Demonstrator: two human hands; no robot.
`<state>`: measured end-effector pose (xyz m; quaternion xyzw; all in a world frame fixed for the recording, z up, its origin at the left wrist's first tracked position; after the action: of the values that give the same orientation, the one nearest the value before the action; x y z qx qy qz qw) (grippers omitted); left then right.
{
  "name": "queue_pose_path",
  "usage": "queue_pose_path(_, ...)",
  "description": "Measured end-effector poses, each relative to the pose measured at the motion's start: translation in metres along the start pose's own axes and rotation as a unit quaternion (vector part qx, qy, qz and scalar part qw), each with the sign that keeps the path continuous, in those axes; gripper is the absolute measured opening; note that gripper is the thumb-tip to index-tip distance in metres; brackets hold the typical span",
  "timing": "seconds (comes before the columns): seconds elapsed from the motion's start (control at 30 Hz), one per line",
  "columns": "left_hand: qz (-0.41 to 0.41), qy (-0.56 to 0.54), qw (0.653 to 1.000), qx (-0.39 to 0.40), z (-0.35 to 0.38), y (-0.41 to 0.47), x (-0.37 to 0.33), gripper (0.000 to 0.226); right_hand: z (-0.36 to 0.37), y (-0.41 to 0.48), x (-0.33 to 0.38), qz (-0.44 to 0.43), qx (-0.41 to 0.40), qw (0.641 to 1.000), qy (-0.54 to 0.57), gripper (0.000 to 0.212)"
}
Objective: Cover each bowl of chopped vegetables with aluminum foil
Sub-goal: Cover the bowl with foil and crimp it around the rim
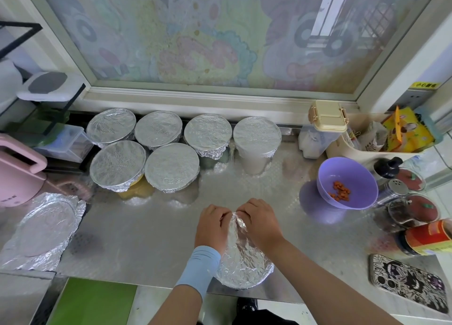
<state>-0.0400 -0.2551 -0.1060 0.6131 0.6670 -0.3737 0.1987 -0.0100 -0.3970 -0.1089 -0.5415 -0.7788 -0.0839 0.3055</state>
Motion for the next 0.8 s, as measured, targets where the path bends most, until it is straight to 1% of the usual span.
queue_pose_path(0.07, -0.007, -0.007, 1.0, 0.0, 0.0, 0.001, 0.002, 0.015, 0.001, 0.001, 0.0, -0.003, 0.008, 1.0, -0.014, 0.014)
queue_pose_path(0.17, -0.019, 0.003, 1.0, -0.003, 0.003, 0.001, 0.003, 0.018, -0.001, 0.002, 0.006, -0.026, 0.018, 0.998, -0.045, 0.007)
queue_pose_path(0.2, -0.027, 0.011, 1.0, -0.008, 0.004, 0.0, 0.004, 0.019, -0.001, 0.002, 0.01, -0.042, 0.019, 0.997, -0.066, 0.012)
queue_pose_path(0.23, -0.036, 0.021, 0.999, -0.014, 0.004, -0.002, 0.005, 0.021, 0.001, 0.004, 0.011, -0.045, 0.03, 0.996, -0.076, 0.013)
queue_pose_path(0.27, -0.047, 0.032, 0.998, -0.02, 0.004, -0.004, 0.007, 0.023, 0.001, 0.004, 0.011, -0.041, 0.033, 0.996, -0.071, 0.011)
queue_pose_path(0.3, -0.061, 0.041, 0.997, -0.027, 0.003, -0.005, 0.008, 0.024, 0.0, 0.004, 0.01, -0.029, 0.031, 0.997, -0.059, 0.013)
queue_pose_path(0.37, -0.073, 0.055, 0.995, -0.035, 0.001, -0.006, 0.007, 0.025, -0.002, 0.003, 0.007, -0.019, 0.004, 0.999, -0.031, 0.013)
queue_pose_path(0.47, -0.03, 0.048, 0.998, -0.025, 0.003, -0.002, -0.006, 0.024, -0.002, 0.0, 0.004, -0.002, -0.013, 1.0, -0.005, 0.006)
queue_pose_path(0.57, 0.001, 0.034, 0.999, 0.001, 0.006, 0.005, -0.012, 0.02, -0.002, -0.001, -0.003, 0.008, -0.028, 0.999, 0.022, 0.006)
queue_pose_path(0.7, 0.001, 0.023, 1.0, 0.006, 0.006, 0.007, -0.007, 0.018, -0.001, -0.001, -0.002, 0.001, -0.025, 0.999, 0.027, 0.012)
queue_pose_path(0.8, -0.018, 0.014, 1.0, -0.003, 0.008, 0.004, -0.005, 0.02, -0.005, 0.0, 0.004, -0.018, -0.026, 0.999, 0.0, 0.014)
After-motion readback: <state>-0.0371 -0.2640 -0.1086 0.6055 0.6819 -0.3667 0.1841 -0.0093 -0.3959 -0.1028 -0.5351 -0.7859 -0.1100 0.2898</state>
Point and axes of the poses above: each hand's wrist, its own y-axis towards the middle knuckle, its own z-axis out of the palm, x = y × z, the point moved 8 cm from there along y, towards the middle knuckle, and after that the axes turned 15 degrees about x, right-handed, at the moved point
